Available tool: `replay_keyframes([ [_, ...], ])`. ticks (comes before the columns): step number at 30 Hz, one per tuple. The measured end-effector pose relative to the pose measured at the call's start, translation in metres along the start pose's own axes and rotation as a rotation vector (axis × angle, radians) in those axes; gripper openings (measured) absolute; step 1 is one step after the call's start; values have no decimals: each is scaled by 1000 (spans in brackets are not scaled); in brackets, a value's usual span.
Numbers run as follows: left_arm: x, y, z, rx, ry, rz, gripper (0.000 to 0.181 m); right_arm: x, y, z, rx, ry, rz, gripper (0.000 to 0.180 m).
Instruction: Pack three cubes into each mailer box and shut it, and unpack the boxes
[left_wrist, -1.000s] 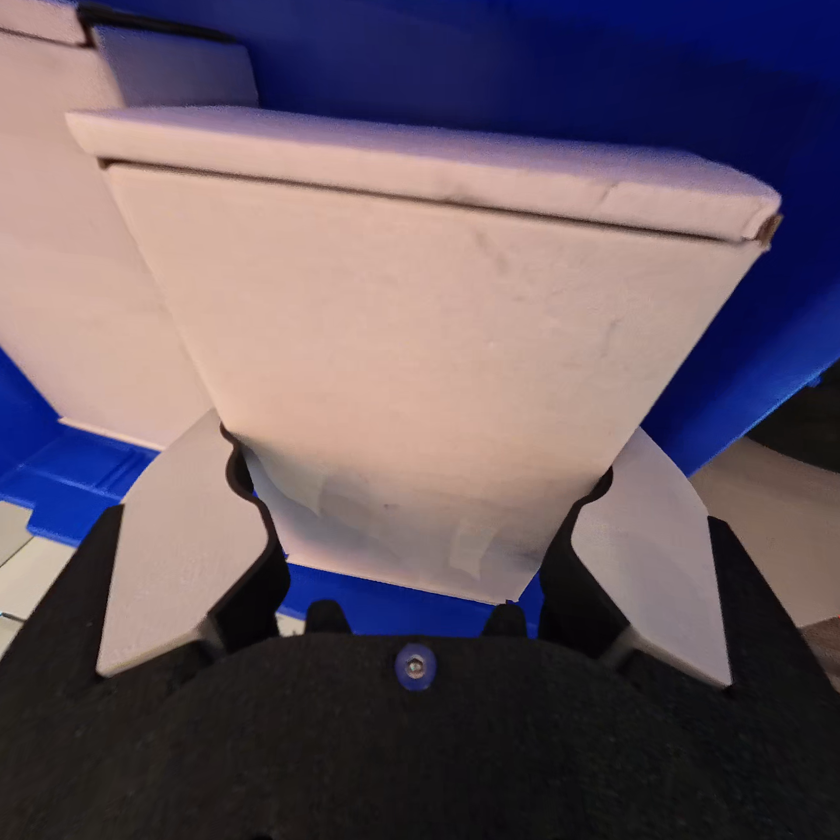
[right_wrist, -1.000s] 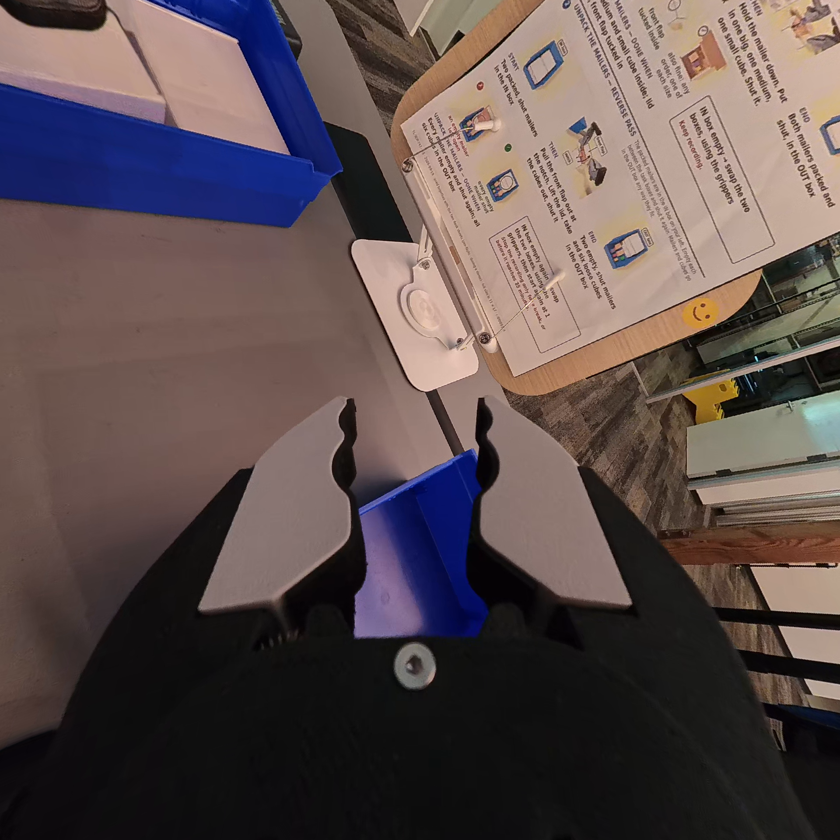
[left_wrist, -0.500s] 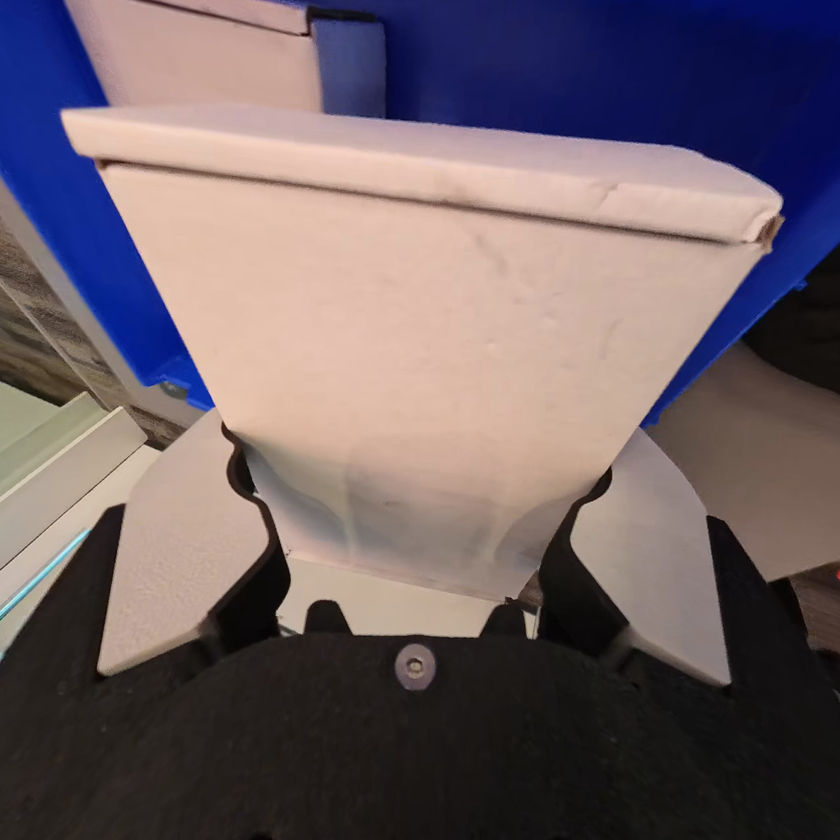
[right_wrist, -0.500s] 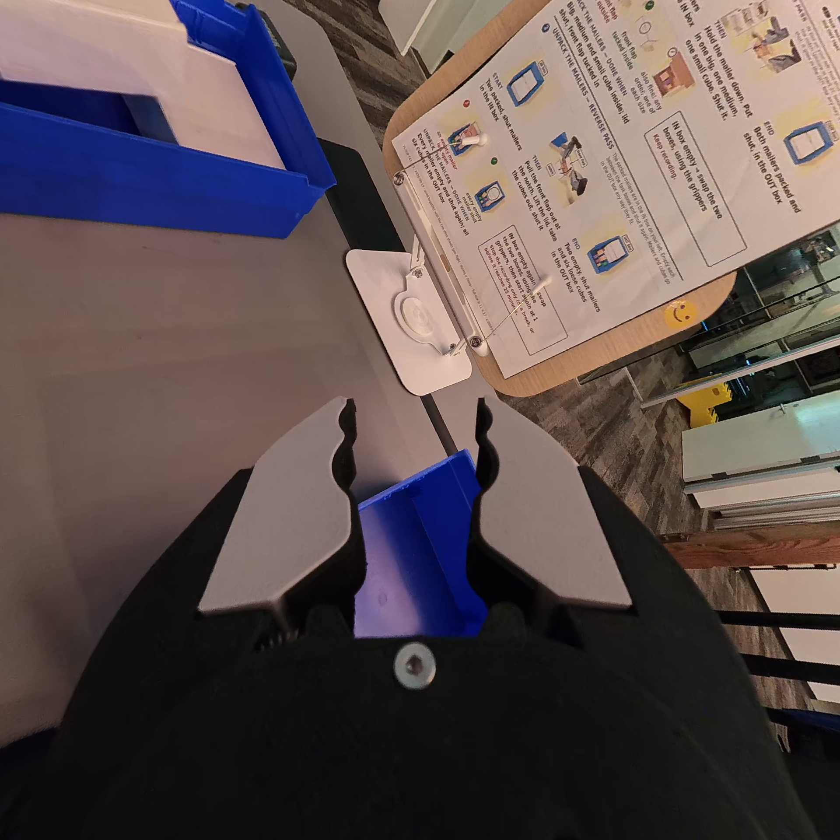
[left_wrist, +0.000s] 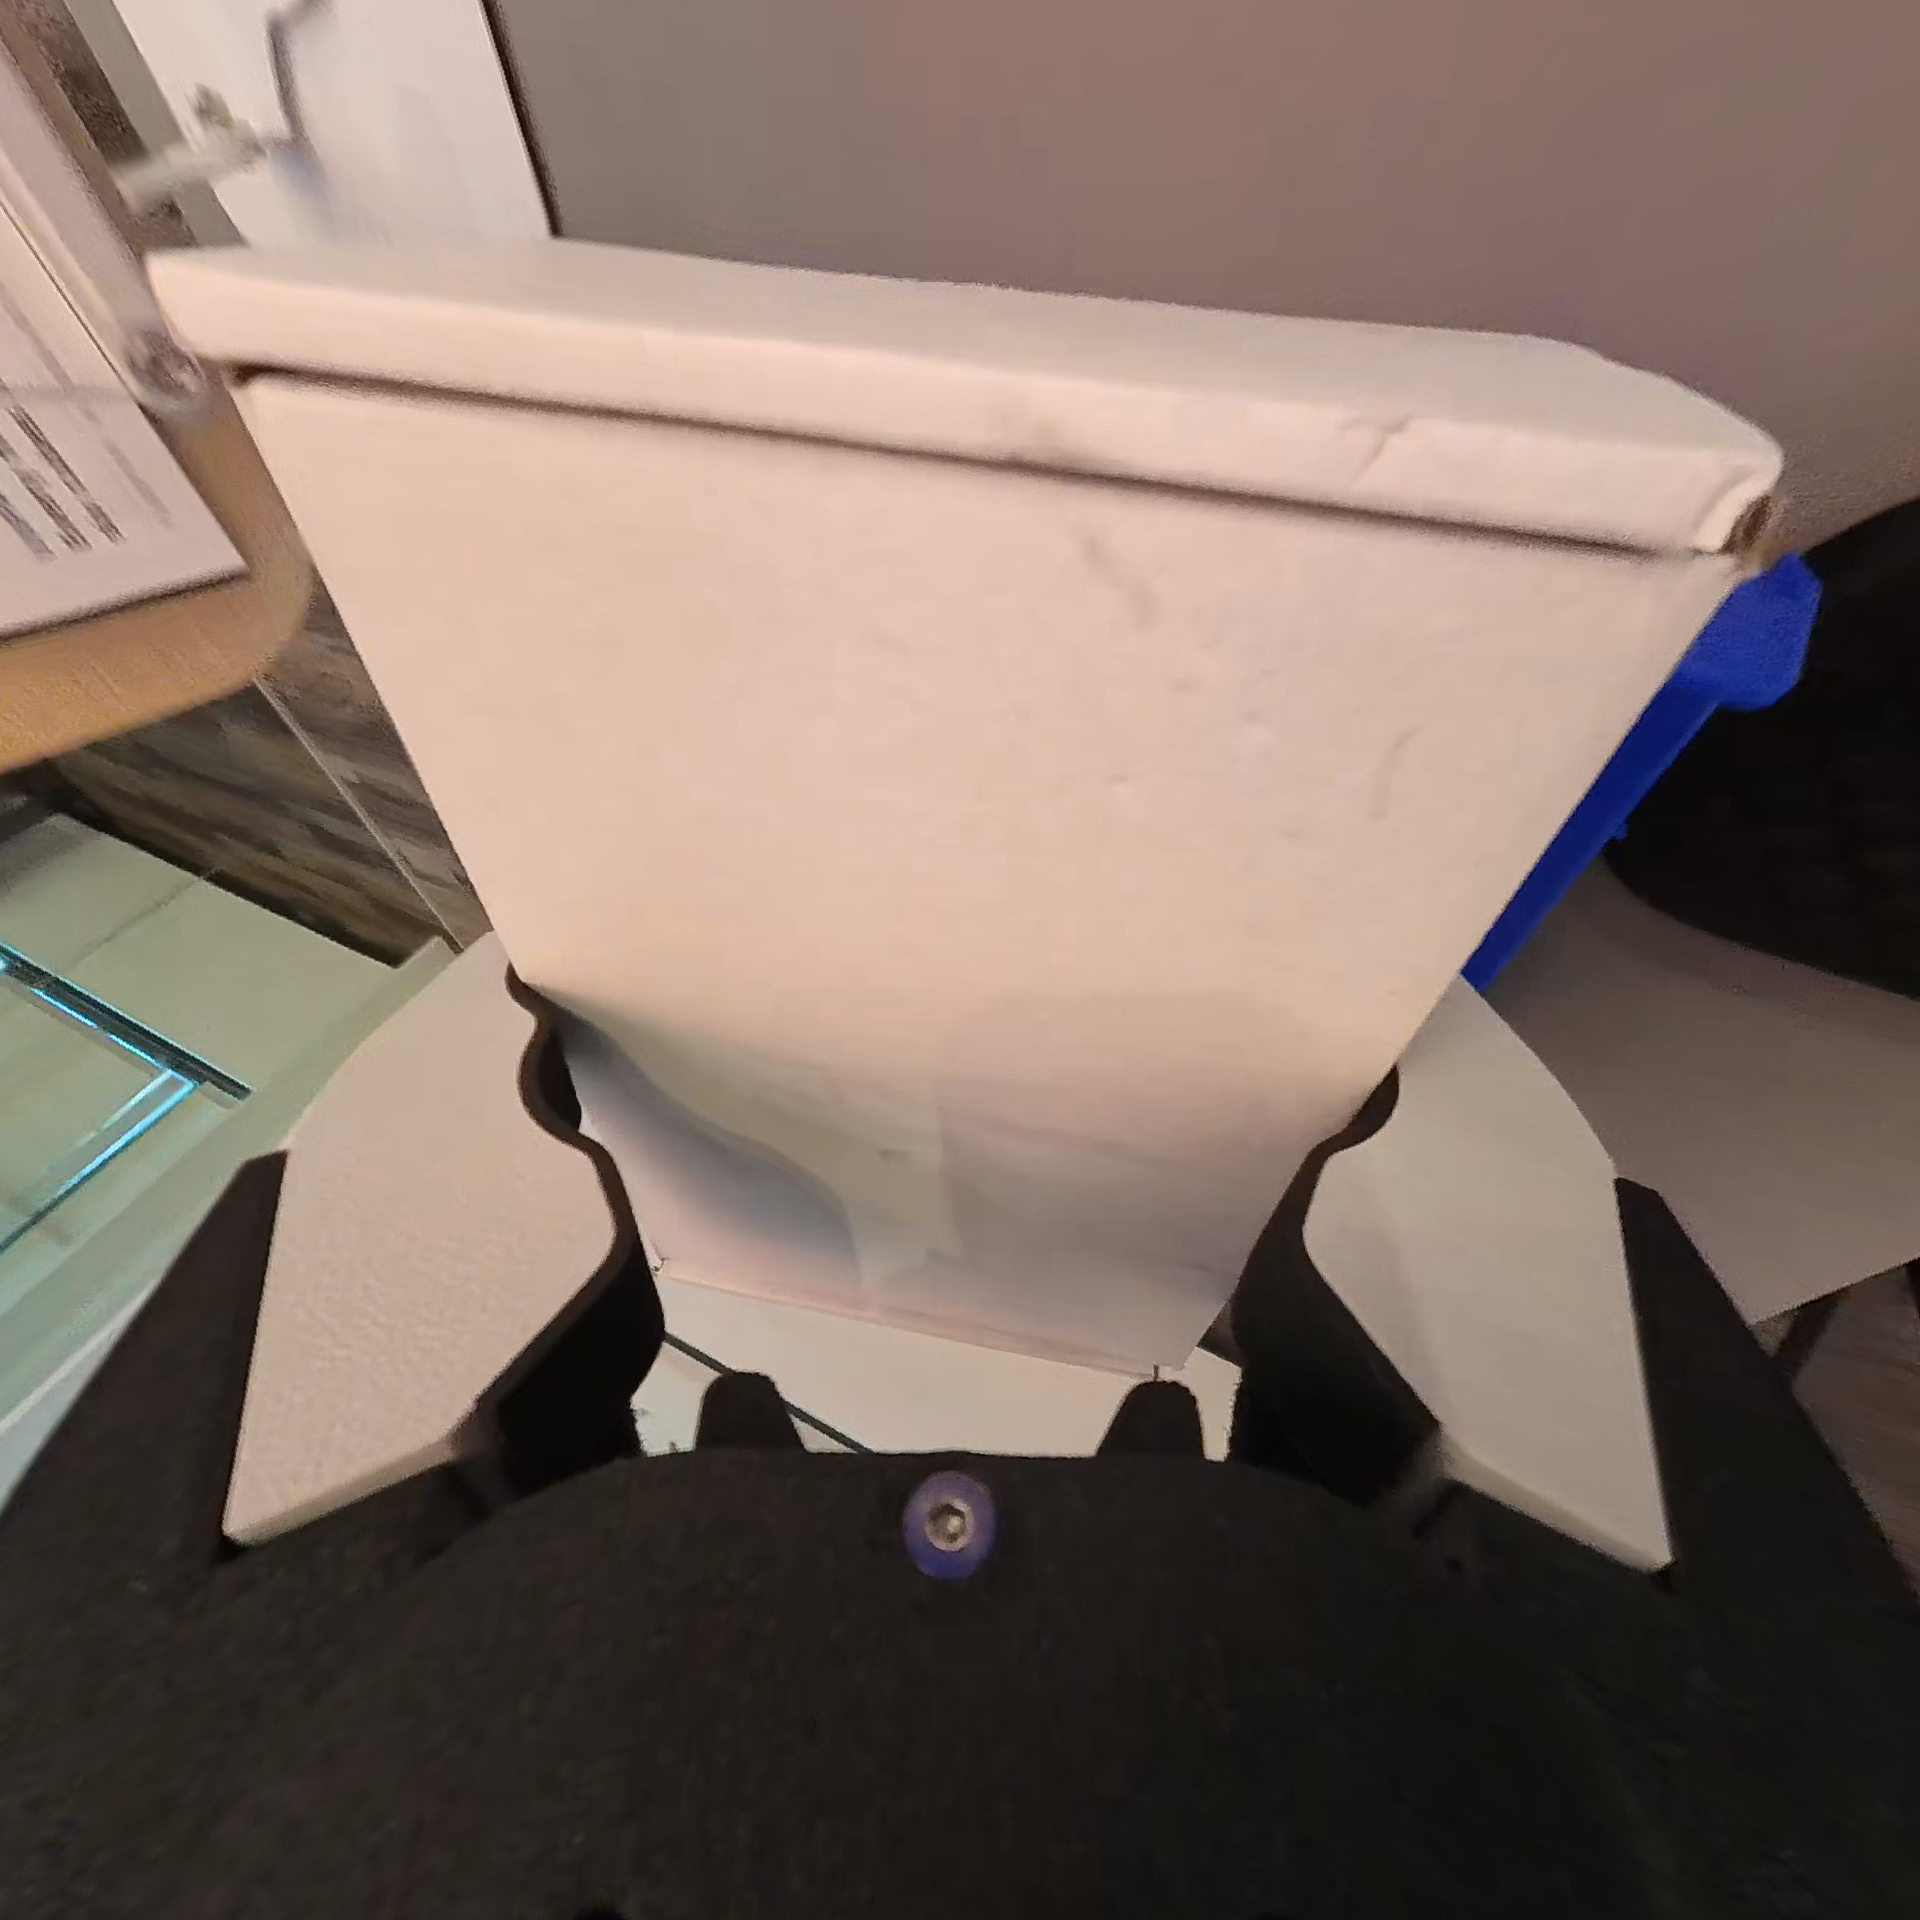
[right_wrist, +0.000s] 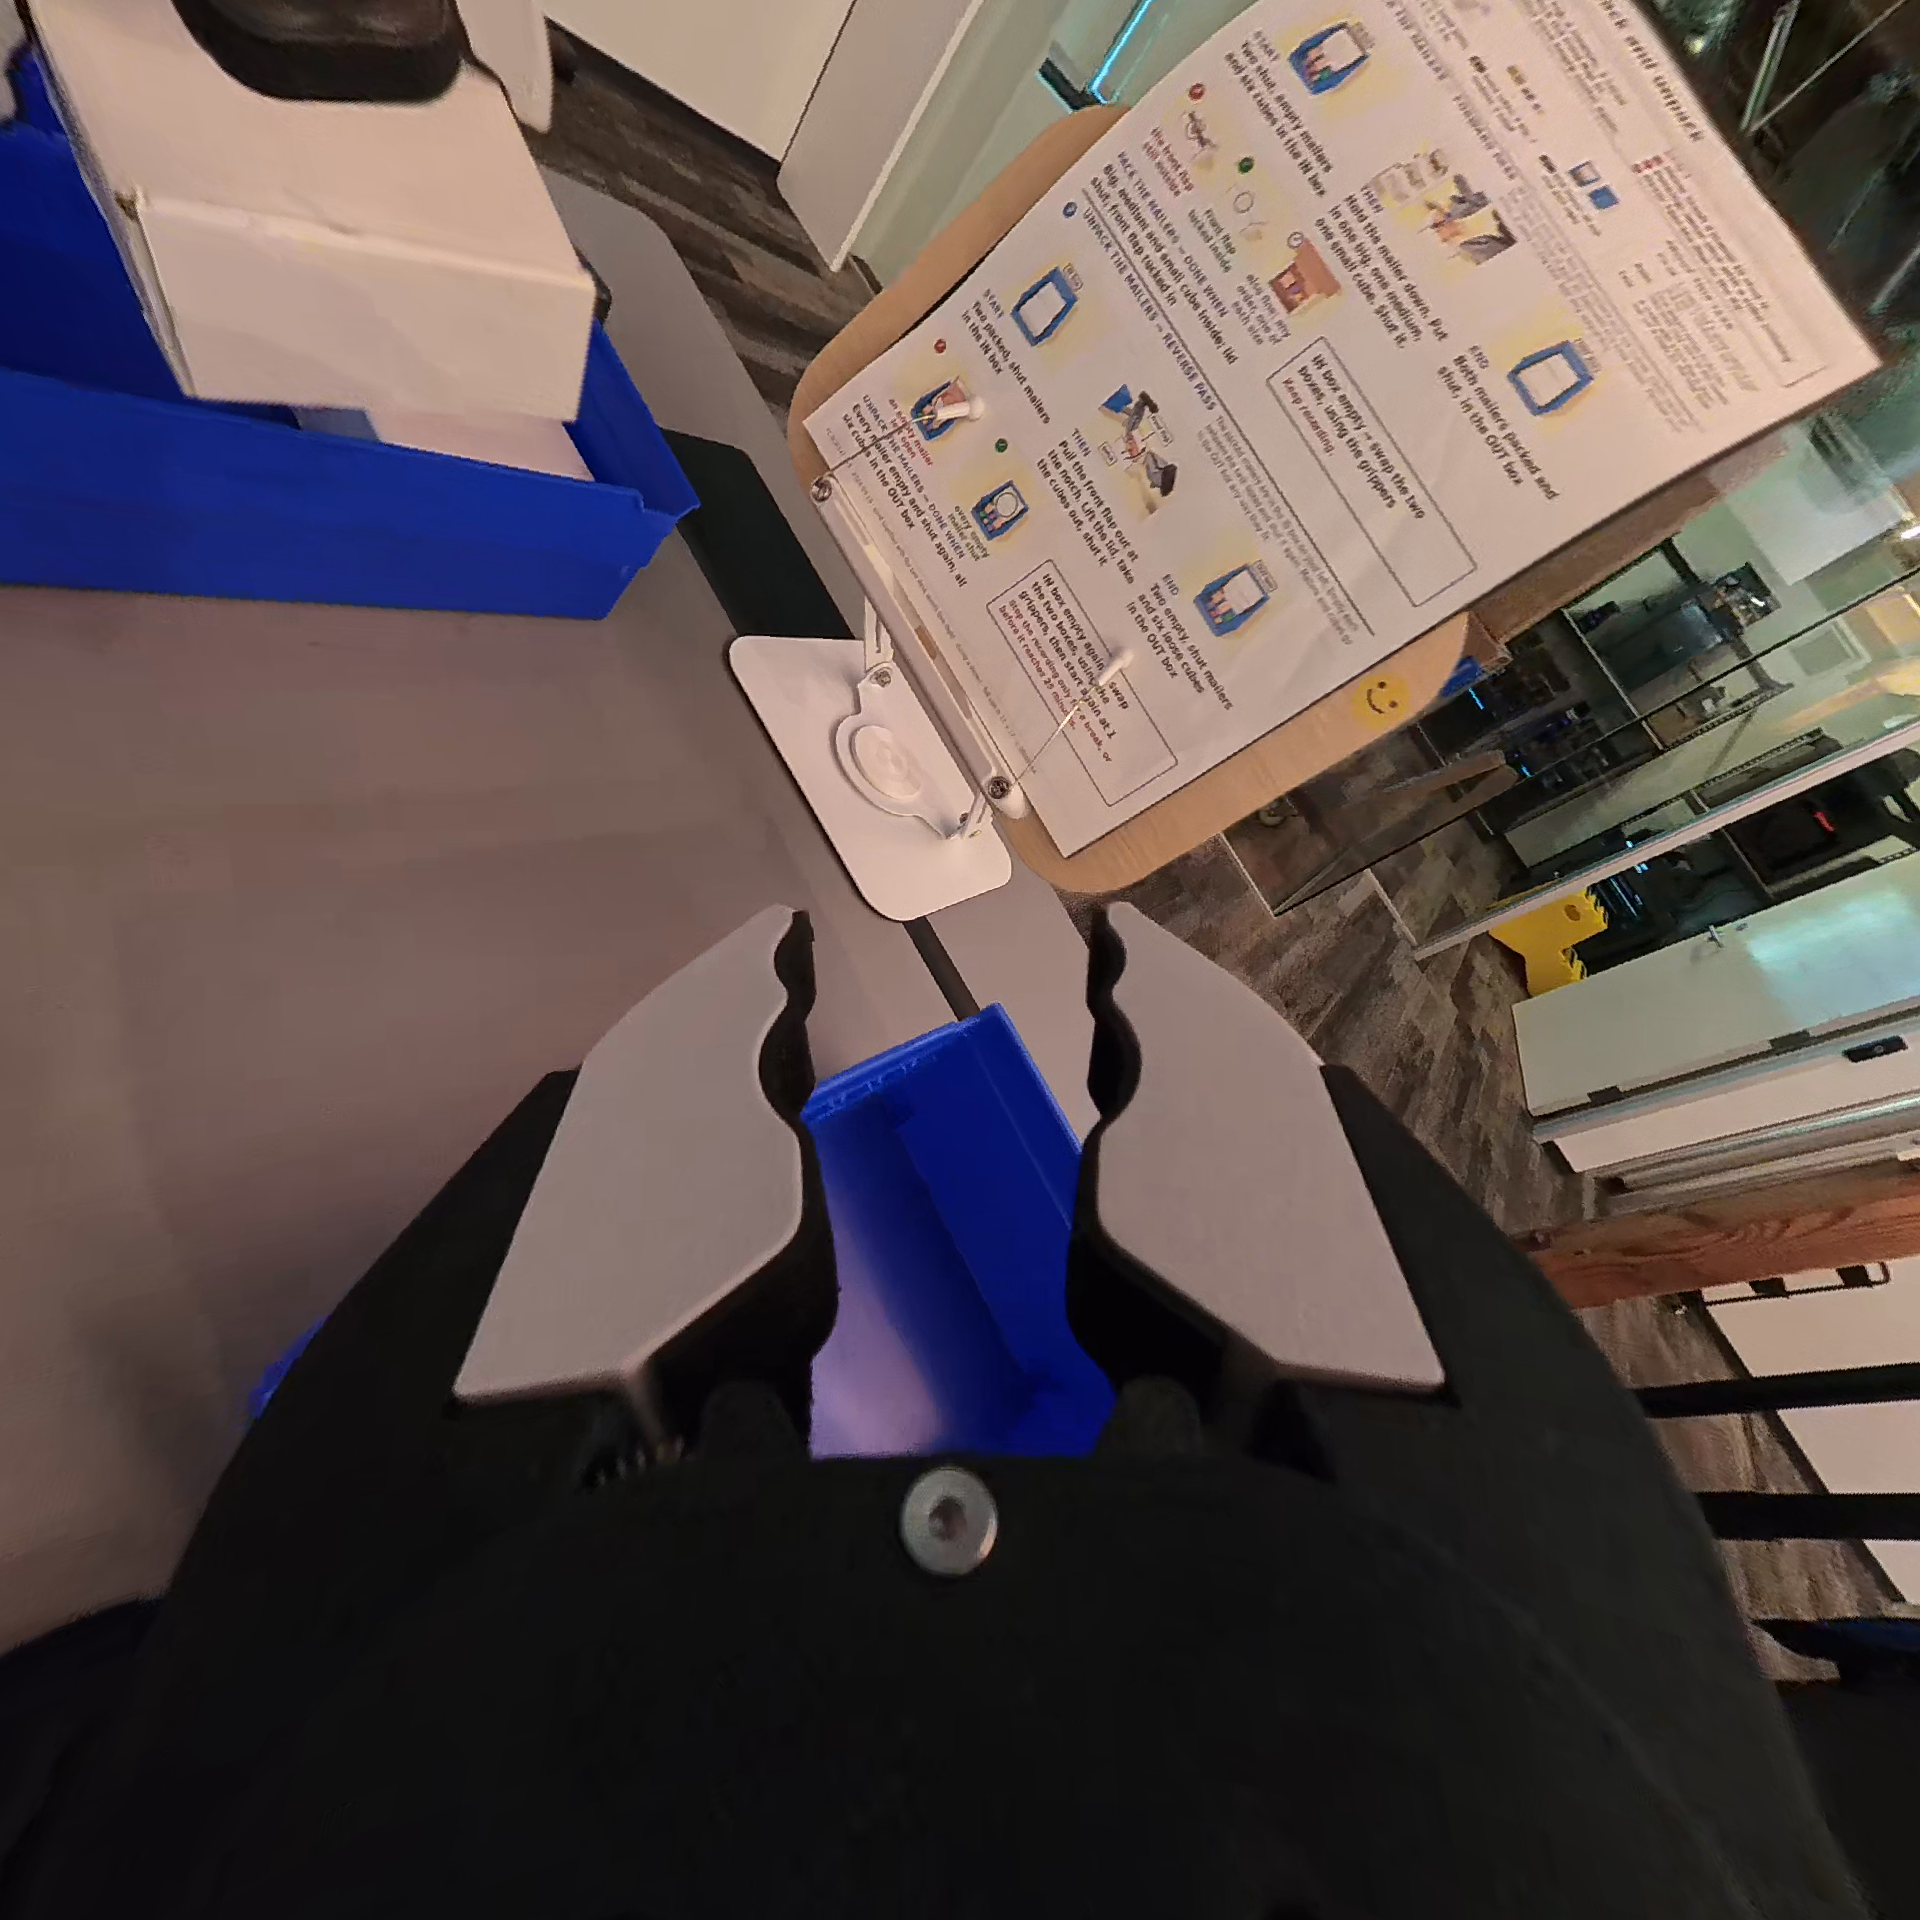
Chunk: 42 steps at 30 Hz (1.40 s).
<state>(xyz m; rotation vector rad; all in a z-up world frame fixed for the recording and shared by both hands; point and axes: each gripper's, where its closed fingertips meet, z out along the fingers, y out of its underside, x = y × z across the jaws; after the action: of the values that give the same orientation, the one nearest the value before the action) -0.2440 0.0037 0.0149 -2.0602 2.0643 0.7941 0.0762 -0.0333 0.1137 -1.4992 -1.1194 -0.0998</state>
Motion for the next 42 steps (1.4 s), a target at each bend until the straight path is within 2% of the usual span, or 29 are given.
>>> replay_keyframes([
  [13,-6,-111,-26,110,-5,116,140,17,12,-38,49,40,50,52],
  [22,10,-171,-8,180,42,163,140,26,23,-52,69,59,90,51],
  [31,25,-208,36,198,128,167,140,27,30,-52,60,52,97,51],
  [42,38,-214,75,171,235,128,140,28,35,-50,55,38,103,51],
])
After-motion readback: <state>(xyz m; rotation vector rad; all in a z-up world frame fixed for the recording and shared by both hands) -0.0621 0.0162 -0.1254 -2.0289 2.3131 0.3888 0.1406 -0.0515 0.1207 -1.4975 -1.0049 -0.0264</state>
